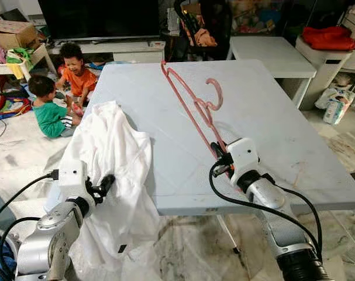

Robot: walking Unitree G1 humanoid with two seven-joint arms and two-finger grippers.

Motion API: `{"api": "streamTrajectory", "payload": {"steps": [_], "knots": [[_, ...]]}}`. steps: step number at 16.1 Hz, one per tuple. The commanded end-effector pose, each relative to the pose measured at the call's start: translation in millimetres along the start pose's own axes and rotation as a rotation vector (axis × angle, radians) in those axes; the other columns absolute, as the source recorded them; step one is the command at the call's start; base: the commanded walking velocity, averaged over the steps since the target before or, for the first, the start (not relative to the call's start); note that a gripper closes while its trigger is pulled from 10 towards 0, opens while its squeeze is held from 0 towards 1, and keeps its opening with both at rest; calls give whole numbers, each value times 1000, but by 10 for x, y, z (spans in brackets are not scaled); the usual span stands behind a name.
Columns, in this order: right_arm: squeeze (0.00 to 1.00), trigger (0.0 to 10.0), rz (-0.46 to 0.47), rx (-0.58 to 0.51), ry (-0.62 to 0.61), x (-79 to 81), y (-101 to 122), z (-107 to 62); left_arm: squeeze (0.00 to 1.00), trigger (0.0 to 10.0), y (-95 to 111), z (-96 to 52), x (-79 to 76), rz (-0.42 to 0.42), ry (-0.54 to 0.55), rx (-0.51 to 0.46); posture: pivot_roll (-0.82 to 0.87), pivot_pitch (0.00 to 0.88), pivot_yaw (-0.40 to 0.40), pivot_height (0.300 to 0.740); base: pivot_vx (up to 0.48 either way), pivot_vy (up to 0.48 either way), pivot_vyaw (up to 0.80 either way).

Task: Hang hanger

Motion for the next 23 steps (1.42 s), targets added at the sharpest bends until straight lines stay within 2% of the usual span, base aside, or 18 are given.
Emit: {"api": "streamTrajectory", "payload": {"steps": [1, 4, 7, 10, 13, 16, 19, 22, 23], "knots": [[0, 10000, 10, 32, 33, 83, -66, -10, 0, 0, -101, 30, 28, 3, 5, 52, -49, 0, 10, 736, 0, 0, 0], [0, 10000, 9, 35, 31, 66, -70, -8, 0, 0, -133, 38, 88, -2, 18, 59, -51, 0, 10, 736, 0, 0, 0], [0, 10000, 7, 39, 37, 67, -74, -12, 0, 0, -113, 45, 57, -1, 4, 49, -55, 0, 11, 736, 0, 0, 0], [0, 10000, 33, 43, 94, 138, -74, -36, 0, 0, -113, 62, 39, -1, -4, 47, -61, 0, 16, 736, 0, 0, 0], [0, 10000, 33, 52, 138, 221, -102, -87, 0, 0, -100, 113, -16, 0, -23, 27, -64, 0, 19, 736, 0, 0, 0], [0, 10000, 0, 45, 157, 262, -75, -73, 0, 0, -127, 228, -159, 13, -55, 21, -71, 0, 20, 736, 0, 0, 0], [0, 10000, -9, 49, 153, 233, -82, -67, 0, 0, -119, 274, -170, 6, -50, 17, -71, 0, 22, 736, 0, 0, 0], [0, 10000, -13, 52, 144, 235, -86, -40, 0, 0, 174, 407, -255, 26, -88, -96, -65, 0, 22, 736, 0, 0, 0], [0, 10000, -15, 51, 145, 252, -82, -33, 0, 0, 330, 467, -306, 38, -109, -147, -65, 0, 22, 736, 0, 0, 0]]}}
Point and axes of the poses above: a point about 5 cm out from each wrist's last joint towards the gripper, its own z axis pointing out of the wrist towards the gripper, its own y axis along the axis of the wrist's last joint, x = y × z, the point moved 3 cm from there along z, pointing out of the wrist towards the gripper, and after that the axes turned 12 degrees about -z, right-handed, at the moved point
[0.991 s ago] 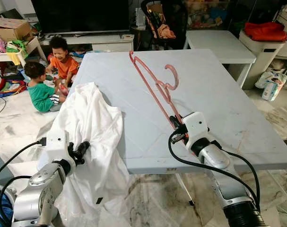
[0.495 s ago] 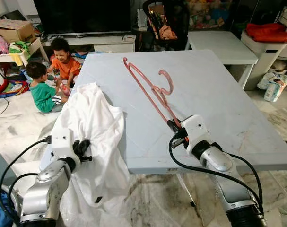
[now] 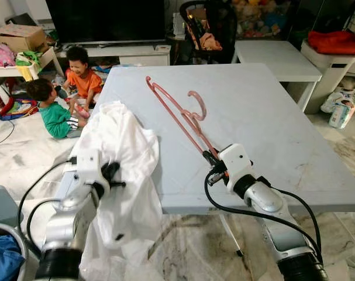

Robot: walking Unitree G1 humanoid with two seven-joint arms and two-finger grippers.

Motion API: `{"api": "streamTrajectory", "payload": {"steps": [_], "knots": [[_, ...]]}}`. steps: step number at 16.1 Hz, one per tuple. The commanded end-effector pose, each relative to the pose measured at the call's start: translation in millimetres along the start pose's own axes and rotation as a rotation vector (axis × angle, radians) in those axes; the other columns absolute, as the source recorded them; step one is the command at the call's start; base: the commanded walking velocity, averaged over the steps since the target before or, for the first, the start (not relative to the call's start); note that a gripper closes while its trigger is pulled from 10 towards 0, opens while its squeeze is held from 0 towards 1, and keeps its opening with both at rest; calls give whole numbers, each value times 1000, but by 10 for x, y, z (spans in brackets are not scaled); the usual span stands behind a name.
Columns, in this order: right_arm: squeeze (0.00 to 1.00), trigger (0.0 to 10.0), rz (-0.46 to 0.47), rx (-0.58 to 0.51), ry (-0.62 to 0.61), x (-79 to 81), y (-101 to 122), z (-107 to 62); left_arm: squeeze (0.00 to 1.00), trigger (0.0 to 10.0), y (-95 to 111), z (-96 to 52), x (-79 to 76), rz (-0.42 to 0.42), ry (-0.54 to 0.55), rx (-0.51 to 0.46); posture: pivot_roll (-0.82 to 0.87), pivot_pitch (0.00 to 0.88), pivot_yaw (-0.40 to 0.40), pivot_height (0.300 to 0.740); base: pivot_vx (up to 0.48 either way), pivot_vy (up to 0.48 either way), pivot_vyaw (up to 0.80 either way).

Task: Hang hanger

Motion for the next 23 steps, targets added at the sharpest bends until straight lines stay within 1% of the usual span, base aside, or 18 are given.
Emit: {"api": "streamTrajectory", "payload": {"steps": [1, 3, 4, 5, 6, 7, 8, 9, 11, 13, 15, 16, 18, 19, 20, 21, 22, 23], "knots": [[0, 10000, 16, 38, 25, 98, -84, 13, 0, 0, 371, 96, -84, 40, -41, -124, -70, 0, 22, 736, 0, 0, 0], [0, 10000, -12, 55, -23, 10, -108, 23, 0, 0, 983, 294, -272, 85, -119, -253, -81, 0, 31, 736, 0, 0, 0], [0, 10000, -16, 58, -33, -9, -114, 24, 0, 0, 1056, 314, -304, 98, -132, -266, -82, 0, 31, 736, 0, 0, 0], [0, 10000, -22, 75, -83, -108, -140, 24, 0, 0, 1303, 365, -461, 149, -198, -316, -91, 0, 39, 736, 0, 0, 0], [0, 10000, -31, 96, -159, -241, -167, 15, 0, 0, 1546, 387, -628, 232, -253, -375, -99, 0, 48, 736, 0, 0, 0], [0, 10000, -34, 115, -243, -383, -189, -10, 0, 0, 1732, 382, -750, 272, -282, -427, -99, 0, 48, 736, 0, 0, 0], [0, 10000, -32, 141, -338, -544, -225, -56, 0, 0, 1954, 354, -897, 286, -309, -497, -109, 0, 58, 736, 0, 0, 0], [0, 10000, -37, 169, -429, -710, -279, -145, 0, 0, 2315, 226, -1240, 346, -384, -649, -125, 0, 72, 736, 0, 0, 0], [0, 10000, -19, 185, -448, -729, -325, -195, 0, 0, 2487, 122, -1502, 378, -450, -738, -131, 0, 78, 736, 0, 0, 0], [0, 10000, -20, 184, -453, -683, -329, -216, 0, 0, 2589, 9, -1737, 462, -486, -854, -150, 0, 88, 736, 0, 0, 0], [0, 10000, -15, 183, -459, -664, -324, -217, 0, 0, 2600, -6, -1781, 485, -475, -885, -156, 0, 87, 736, 0, 0, 0], [0, 10000, -14, 183, -462, -658, -322, -216, 0, 0, 2577, 19, -1751, 497, -446, -888, -156, 0, 87, 736, 0, 0, 0], [0, 10000, -11, 180, -446, -647, -320, -202, 0, 0, 2410, 201, -1412, 465, -321, -788, -161, 0, 81, 736, 0, 0, 0], [0, 10000, -9, 176, -441, -644, -312, -198, 0, 0, 2318, 265, -1271, 468, -275, -741, -161, 0, 81, 736, 0, 0, 0], [0, 10000, -5, 177, -425, -633, -314, -187, 0, 0, 2135, 377, -1055, 432, -225, -631, -160, 0, 77, 736, 0, 0, 0], [0, 10000, -3, 178, -401, -600, -316, -172, 0, 8941, 1818, 517, -790, 395, -165, -449, -154, 0, 70, 736, 0, 0, 0], [0, 10000, 1, 177, -388, -575, -315, -161, 0, 10000, 1621, 573, -622, 353, -125, -345, -152, 0, 68, 736, 0, 0, 0], [0, 10000, 9, 176, -370, -540, -315, -145, 1000, 10000, 1413, 607, -452, 318, -88, -241, -144, 0, 62, 736, 0, 0, 0]]}}
Point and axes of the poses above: a point about 5 cm out from each wrist's last joint towards the gripper, its own z axis pointing out of the wrist towards the gripper, its own y axis along the axis of the wrist's last joint, x = y × z, the point moved 3 cm from there along z, pointing out of the wrist towards the gripper, and after that the axes turned 12 degrees about -z, right-handed, at the moved point
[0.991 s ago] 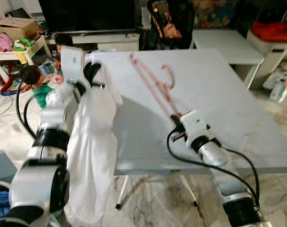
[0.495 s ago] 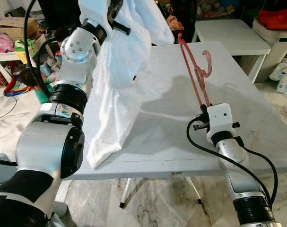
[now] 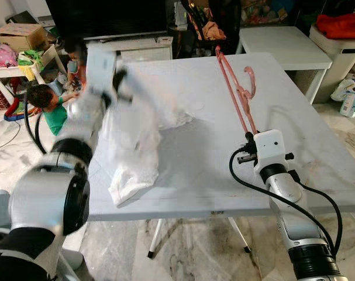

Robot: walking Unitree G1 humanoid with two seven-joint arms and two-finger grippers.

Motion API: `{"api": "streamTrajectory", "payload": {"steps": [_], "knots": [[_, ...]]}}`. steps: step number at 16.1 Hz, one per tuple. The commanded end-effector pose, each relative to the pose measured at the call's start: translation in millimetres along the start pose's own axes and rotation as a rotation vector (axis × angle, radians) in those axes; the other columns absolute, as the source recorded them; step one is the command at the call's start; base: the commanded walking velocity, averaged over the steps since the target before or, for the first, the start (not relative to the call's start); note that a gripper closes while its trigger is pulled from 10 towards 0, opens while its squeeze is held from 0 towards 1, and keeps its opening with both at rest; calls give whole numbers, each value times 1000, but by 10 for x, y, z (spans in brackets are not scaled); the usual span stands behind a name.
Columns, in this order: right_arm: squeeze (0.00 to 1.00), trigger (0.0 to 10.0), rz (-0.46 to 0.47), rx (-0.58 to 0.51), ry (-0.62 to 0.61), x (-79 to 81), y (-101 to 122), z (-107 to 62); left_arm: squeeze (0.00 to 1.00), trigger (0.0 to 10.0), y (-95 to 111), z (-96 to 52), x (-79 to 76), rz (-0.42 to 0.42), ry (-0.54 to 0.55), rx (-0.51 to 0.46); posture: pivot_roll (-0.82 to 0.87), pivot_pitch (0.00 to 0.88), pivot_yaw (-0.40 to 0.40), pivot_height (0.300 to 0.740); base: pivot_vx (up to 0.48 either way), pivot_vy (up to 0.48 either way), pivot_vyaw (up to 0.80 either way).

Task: Hang hanger

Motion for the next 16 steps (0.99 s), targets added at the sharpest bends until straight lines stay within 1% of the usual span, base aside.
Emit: {"api": "streamTrajectory", "payload": {"steps": [1, 2, 3, 4, 5, 6, 7, 8, 9, 10, 11, 12, 13, 14, 15, 16], "knots": [[0, 10000, 30, 67, 78, 187, -146, -38, 1000, 10000, -178, -53, 112, -25, 7, 106, -139, 0, 60, 736, 0, 0, 0], [0, 10000, 34, 68, 93, 222, -144, -36, 1000, 10000, -322, -101, 149, -32, -14, 173, -133, 0, 58, 736, 0, 0, 0], [0, 10000, 37, 66, 104, 249, -137, -34, 1000, 10000, -422, -145, 175, -28, -46, 231, -129, 0, 57, 736, 0, 0, 0], [0, 10000, 39, 65, 110, 261, -134, -33, 1000, 10000, -427, -165, 197, 5, -77, 252, -125, 0, 57, 736, 0, 0, 0], [0, 10000, 41, 64, 113, 273, -131, -36, 1000, 10000, -421, -179, 200, 57, -118, 270, -119, 0, 58, 736, 0, 0, 0], [0, 10000, 46, 67, 116, 285, -138, -39, 1000, 10000, -356, -204, 226, 190, -188, 282, -113, 0, 60, 736, 0, 0, 0], [0, 10000, 48, 67, 117, 290, -137, -44, 1000, 10000, -334, -223, 234, 273, -227, 284, -111, 0, 63, 736, 0, 0, 0], [0, 10000, 50, 69, 117, 293, -141, -47, 1000, 10000, -275, -241, 268, 347, -246, 263, -107, 0, 65, 736, 0, 0, 0], [0, 10000, 53, 71, 117, 295, -148, -51, 1000, 10000, -228, -272, 305, 419, -260, 234, -106, 0, 65, 736, 0, 0, 0], [0, 10000, 55, 74, 118, 299, -157, -61, 1000, 10000, -177, -332, 336, 507, -279, 178, -89, 0, 62, 736, 0, 0, 0], [0, 10000, 56, 76, 118, 302, -162, -65, 1000, 10000, -152, -370, 342, 556, -290, 145, -89, 0, 62, 736, 0, 0, 0], [0, 10000, 59, 79, 123, 320, -172, -70, 1000, 10000, -147, -485, 366, 568, -283, 84, -78, 0, 57, 736, 0, 0, 0], [0, 10000, 60, 79, 125, 322, -174, -73, 1000, 10000, -157, -524, 364, 550, -284, 74, -73, 0, 56, 736, 0, 0, 0], [0, 10000, 60, 78, 131, 337, -168, -60, 1000, 10000, -168, -669, 285, 458, -298, -7, -60, 0, 53, 736, 0, 0, 0], [0, 10000, 60, 77, 134, 343, -165, -56, 1000, 10000, -165, -749, 244, 415, -309, -46, -60, 0, 55, 736, 0, 0, 0], [0, 10000, 58, 75, 138, 341, -158, -46, 1000, 10000, -263, -1072, 23, 379, -389, -143, -48, 0, 51, 736, 0, 0, 0]]}}
Point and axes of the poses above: a point about 5 cm out from each wrist's last joint towards the gripper, its own z axis pointing out of the wrist towards the gripper, its own y axis along the axis of the wrist's last joint, x = y × z, the point moved 3 cm from there along z, pointing out of the wrist towards the gripper, and after that the axes turned 12 degrees about -z, right-handed, at the moved point
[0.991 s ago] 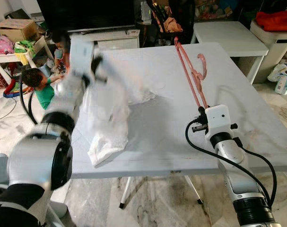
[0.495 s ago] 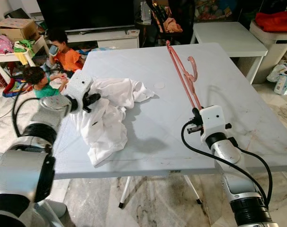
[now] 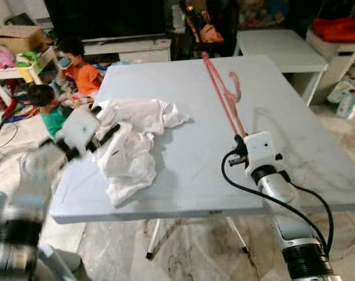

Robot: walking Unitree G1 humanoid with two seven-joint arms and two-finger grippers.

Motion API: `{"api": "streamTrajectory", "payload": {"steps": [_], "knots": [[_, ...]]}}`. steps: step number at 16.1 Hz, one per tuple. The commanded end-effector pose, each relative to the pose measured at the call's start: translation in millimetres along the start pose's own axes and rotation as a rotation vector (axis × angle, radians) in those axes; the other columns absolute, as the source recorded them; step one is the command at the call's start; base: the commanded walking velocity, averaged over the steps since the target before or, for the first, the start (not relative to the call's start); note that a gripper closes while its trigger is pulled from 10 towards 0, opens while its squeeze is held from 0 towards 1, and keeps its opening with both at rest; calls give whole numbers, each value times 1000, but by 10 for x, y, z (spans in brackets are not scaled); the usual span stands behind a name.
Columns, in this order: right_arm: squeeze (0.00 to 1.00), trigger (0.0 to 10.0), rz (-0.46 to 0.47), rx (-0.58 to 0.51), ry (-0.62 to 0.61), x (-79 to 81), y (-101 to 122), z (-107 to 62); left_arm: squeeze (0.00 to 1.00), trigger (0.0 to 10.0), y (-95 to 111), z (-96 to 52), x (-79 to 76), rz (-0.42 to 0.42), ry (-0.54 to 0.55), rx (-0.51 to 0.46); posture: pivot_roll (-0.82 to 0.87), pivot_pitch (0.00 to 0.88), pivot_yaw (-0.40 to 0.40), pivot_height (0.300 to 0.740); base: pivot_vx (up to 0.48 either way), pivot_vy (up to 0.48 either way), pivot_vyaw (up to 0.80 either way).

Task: Hang hanger

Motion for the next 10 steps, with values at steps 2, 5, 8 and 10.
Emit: {"api": "streamTrajectory", "payload": {"steps": [2, 5, 8, 10], "knots": [[0, 10000, 31, 88, 62, 144, -217, -44, 1000, 10000, -34, -253, -276, -82, 5, -39, -33, 0, 45, 736, 0, 0, 0], [0, 10000, 30, 92, 83, 194, -230, -41, 1000, 10000, -348, -568, -431, -198, 168, -1, -26, 0, 34, 736, 0, 0, 0], [0, 10000, 24, 86, 99, 209, -213, -26, 1000, 10000, -580, -719, -230, -433, 465, 51, -40, 0, 30, 736, 0, 0, 0], [0, 10000, 17, 89, 93, 160, -229, -24, 1000, 10000, -666, -706, -195, -466, 516, 86, -43, 0, 30, 736, 0, 0, 0]]}}
Point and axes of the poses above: a point about 5 cm out from each wrist's last joint towards the gripper, its own z axis pointing out of the wrist towards the gripper, its own y axis along the axis of the wrist's last joint, x = y × z, the point moved 3 cm from there along z, pointing out of the wrist towards the gripper, and after that the axes turned 12 degrees about -z, right-handed, at the moved point
